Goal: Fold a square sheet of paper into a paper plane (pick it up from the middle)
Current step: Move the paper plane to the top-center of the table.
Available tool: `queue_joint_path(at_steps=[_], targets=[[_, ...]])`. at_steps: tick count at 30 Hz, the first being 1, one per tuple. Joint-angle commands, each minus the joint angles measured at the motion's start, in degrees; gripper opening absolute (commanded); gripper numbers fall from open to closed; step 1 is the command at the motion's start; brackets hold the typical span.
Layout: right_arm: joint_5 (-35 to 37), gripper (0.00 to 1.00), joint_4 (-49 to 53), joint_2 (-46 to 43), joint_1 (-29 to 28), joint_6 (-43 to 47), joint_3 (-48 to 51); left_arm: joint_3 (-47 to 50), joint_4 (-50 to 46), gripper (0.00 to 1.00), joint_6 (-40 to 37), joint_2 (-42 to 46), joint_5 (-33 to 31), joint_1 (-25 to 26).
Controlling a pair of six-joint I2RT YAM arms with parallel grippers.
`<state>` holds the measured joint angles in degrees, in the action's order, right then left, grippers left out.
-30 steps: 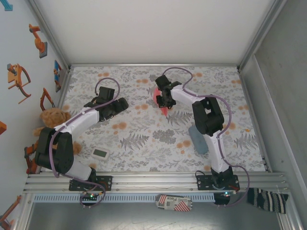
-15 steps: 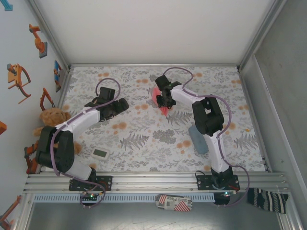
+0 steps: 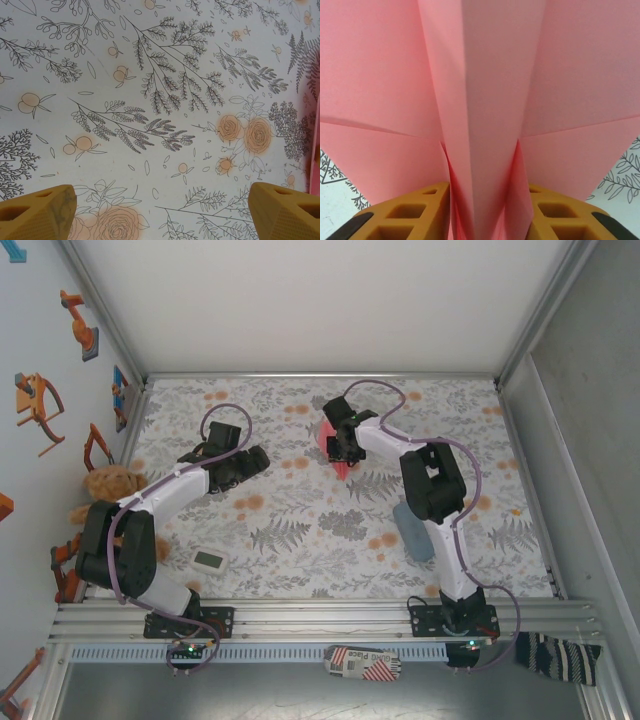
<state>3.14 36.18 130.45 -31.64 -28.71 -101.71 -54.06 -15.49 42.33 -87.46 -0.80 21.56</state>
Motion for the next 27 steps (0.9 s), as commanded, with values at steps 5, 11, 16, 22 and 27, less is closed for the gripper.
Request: queue_joint_path(at_steps=[5,11,16,22,27], targets=[[2.71,0.36,3.1,4.02,0.26,-0.79,-0.85,-0.24,-0.55,0.9,-0.31,-0.56,0.75,-0.29],[2.16,0.36,4.25,1.52,0.26,-0.35,-3.16,-1.13,-1.27,0.91,-0.31,-0.04,0.8,-0.29],[1.2,0.38,4.51,-3.4,0.26,-0.34,-4.06,-2.05,-2.26,0.91,-0.32,1.26,0.19,-0.32],[1.31,0.41,5.27,-9.26,0.35,-0.14,-3.85,-2.82,-4.39,0.92,-1.05,4.08,-2.66,-0.31],[4.43,0.45,5.32,-17.65,1.5,1.41,-1.12,-2.94,-5.81,0.96,-3.64,9.26,-8.58,-0.38]])
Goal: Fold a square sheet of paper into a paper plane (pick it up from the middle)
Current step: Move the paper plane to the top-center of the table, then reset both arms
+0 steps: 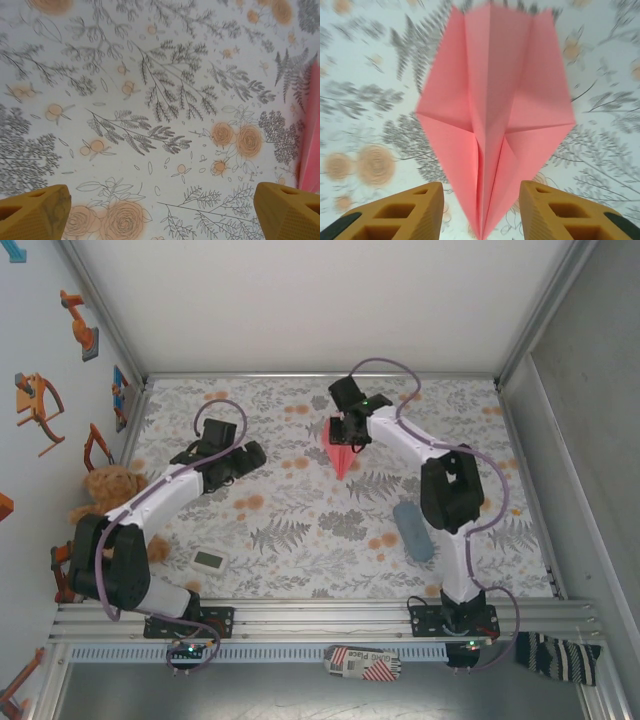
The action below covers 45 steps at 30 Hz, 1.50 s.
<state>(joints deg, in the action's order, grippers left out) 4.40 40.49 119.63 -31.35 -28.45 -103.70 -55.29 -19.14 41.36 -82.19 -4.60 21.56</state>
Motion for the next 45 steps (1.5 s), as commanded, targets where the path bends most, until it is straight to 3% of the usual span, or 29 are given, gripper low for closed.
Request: queue_joint_path(at_steps=[1,5,11,14,18,21,24,28,34,41,45], targets=[[4.46,0.46,0.46,-9.39,1.74,1.71,2.54,-1.46,-1.9,0.97,-3.6,5.36,-6.56,-0.4],[11.17,0.54,-6.0,-21.7,4.73,4.17,13.64,1.92,1.03,0.96,-7.22,10.45,-14.89,-0.4],[24.44,0.88,-18.6,-38.36,10.68,9.8,33.6,11.5,11.87,0.96,-13.89,15.91,-27.67,-1.4],[31.59,0.95,-24.04,-42.69,13.28,11.8,41.57,17.03,19.59,0.96,-19.04,17.33,-32.66,-1.95],[32.64,0.99,-35.06,-46.73,17.97,13.63,53.7,24.19,30.68,0.96,-26.68,18.55,-36.52,-2.76],[27.62,0.99,-38.63,-47.91,23.84,11.41,60.01,28.44,37.08,0.96,-30.75,18.8,-35.3,-5.13],[25.2,1.0,-46.24,-48.65,27.68,11.49,66.74,31.12,40.28,0.96,-31.14,20.15,-25.52,-10.31],[25.23,1.0,-61.74,-47.89,28.82,15.17,75.66,34.46,44.36,0.96,-32.02,19.86,-17.96,-14.34],[21.47,1.0,-76.2,-43.04,28.96,19.31,80.47,40.52,58.54,0.96,-34.23,15.52,-7.1,-19.09],[14.31,0.99,-86.73,-36.43,30.59,21.67,82.12,39.94,69.04,0.96,-37.3,7.01,1.37,-21.1],[9.48,0.99,-92.19,-34.36,31.14,23.1,84.09,37.87,74.84,0.96,-37.26,-2.21,4.71,-22.65]])
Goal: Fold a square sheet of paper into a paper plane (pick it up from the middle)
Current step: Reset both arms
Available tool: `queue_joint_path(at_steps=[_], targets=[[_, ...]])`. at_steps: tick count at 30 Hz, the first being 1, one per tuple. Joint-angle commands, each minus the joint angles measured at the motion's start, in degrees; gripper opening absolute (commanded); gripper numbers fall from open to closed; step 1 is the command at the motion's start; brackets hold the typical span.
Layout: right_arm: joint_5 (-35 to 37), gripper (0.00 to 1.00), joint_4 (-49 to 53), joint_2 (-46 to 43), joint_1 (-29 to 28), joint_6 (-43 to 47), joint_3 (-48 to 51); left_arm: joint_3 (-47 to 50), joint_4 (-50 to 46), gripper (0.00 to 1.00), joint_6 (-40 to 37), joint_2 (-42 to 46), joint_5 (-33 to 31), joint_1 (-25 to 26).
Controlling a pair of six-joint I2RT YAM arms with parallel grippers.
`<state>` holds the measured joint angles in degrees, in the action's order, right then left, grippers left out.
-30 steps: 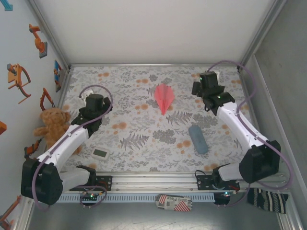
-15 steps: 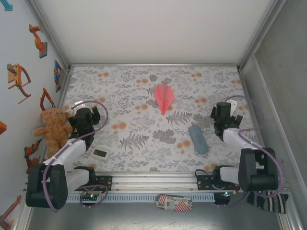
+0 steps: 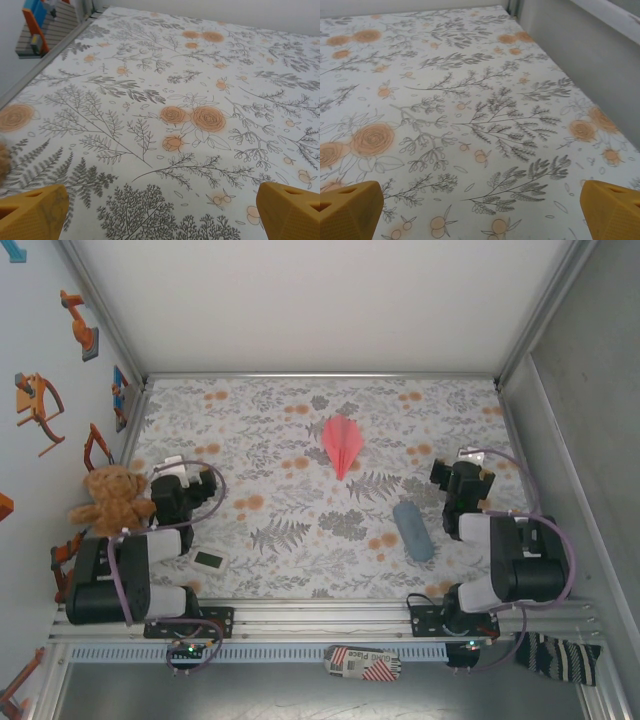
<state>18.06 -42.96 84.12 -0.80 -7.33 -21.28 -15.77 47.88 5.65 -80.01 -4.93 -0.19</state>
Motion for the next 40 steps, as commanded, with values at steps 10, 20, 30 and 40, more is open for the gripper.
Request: queue_joint_path(at_steps=[10,20,30,40], targets=[[-8.28,0.99,-8.41,4.22,1.16,2.68,-0.1,-8.06,-1.86,0.96,-2.96,-7.86,3.87,0.2],[-8.92,0.99,-8.01,4.3,1.6,2.46,-0.34,-7.79,-0.27,0.96,-3.71,-8.33,0.82,1.83],[-8.92,0.99,-8.01,4.3,1.59,2.48,-0.34,-7.96,-0.74,0.96,-3.57,-8.29,1.3,1.57],[-9.18,0.99,-8.32,4.05,1.54,2.68,0.08,-7.96,-0.68,0.96,-3.52,-8.27,1.64,1.3]])
